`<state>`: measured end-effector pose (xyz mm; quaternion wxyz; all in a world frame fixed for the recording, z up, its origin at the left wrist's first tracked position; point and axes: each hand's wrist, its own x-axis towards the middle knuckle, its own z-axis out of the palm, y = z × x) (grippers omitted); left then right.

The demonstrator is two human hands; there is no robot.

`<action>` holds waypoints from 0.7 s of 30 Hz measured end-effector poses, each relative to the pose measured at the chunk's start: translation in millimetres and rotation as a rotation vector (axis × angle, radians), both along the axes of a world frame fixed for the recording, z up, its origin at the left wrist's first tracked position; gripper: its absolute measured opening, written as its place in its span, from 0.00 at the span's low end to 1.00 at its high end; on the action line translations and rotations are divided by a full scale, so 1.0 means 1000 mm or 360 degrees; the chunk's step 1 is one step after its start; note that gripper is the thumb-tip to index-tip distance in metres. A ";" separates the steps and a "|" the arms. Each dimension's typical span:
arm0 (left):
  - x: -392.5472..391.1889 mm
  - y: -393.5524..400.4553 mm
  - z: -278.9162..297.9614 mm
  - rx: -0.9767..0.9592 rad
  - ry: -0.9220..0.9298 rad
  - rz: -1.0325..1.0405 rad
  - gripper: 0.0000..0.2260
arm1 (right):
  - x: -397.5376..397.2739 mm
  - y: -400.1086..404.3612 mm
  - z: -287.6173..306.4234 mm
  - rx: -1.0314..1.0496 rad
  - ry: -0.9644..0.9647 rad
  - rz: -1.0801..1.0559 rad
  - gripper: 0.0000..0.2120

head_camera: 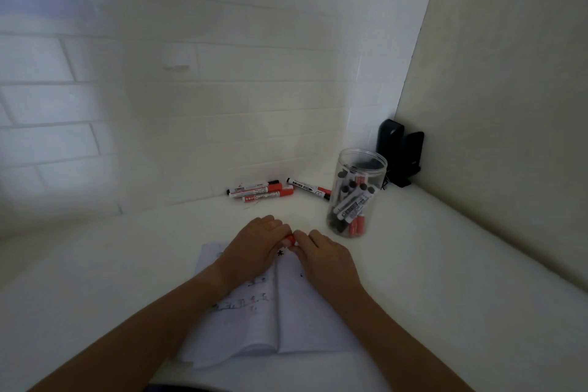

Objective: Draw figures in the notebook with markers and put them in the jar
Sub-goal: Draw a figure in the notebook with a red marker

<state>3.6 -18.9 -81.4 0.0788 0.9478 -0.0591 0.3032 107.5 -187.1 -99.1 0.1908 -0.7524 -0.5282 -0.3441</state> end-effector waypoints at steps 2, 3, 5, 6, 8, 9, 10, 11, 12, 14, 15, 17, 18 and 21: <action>-0.001 -0.001 0.001 -0.0005 -0.0014 0.0010 0.10 | -0.002 -0.002 0.001 -0.0030 0.0001 -0.0062 0.07; -0.001 -0.001 0.001 -0.0002 -0.0015 0.0008 0.10 | -0.004 -0.002 0.003 -0.0024 0.0010 -0.0080 0.10; -0.002 -0.001 0.003 0.0008 -0.0005 -0.0004 0.10 | -0.007 -0.003 0.005 -0.0011 0.0028 -0.0093 0.16; -0.002 -0.001 0.003 0.0014 -0.0002 -0.0008 0.10 | -0.008 -0.003 0.006 -0.0012 0.0036 -0.0093 0.17; -0.003 -0.001 0.004 0.0017 0.0008 -0.0005 0.09 | -0.009 -0.004 0.008 -0.0018 0.0055 -0.0096 0.18; -0.003 -0.001 0.005 0.0013 0.0011 -0.0003 0.09 | -0.010 -0.004 0.010 -0.0012 0.0064 -0.0100 0.19; -0.002 -0.002 0.005 0.0011 0.0012 -0.0004 0.09 | -0.011 -0.004 0.011 -0.0001 0.0069 -0.0105 0.20; -0.002 -0.002 0.005 0.0015 0.0018 -0.0008 0.09 | -0.011 -0.003 0.011 0.0009 0.0076 -0.0111 0.21; -0.002 -0.003 0.006 0.0023 0.0023 -0.0012 0.09 | -0.011 -0.002 0.011 0.0010 0.0087 -0.0123 0.23; -0.001 -0.001 0.004 -0.0011 -0.0018 0.0001 0.09 | -0.009 -0.003 0.009 0.0020 0.0116 -0.0174 0.26; -0.002 0.002 0.004 -0.0079 -0.0065 0.0035 0.10 | -0.006 -0.003 0.008 0.0029 0.0147 -0.0211 0.27; -0.003 0.011 0.004 -0.0226 -0.0159 0.0167 0.12 | -0.002 -0.006 0.008 0.0033 0.0225 -0.0245 0.28; -0.004 0.016 0.004 -0.0272 -0.0179 0.0232 0.14 | -0.001 -0.006 0.009 0.0039 0.0260 -0.0227 0.27; -0.002 0.020 0.004 -0.0316 -0.0096 0.0305 0.12 | -0.003 -0.005 0.011 0.0105 0.0430 -0.0071 0.20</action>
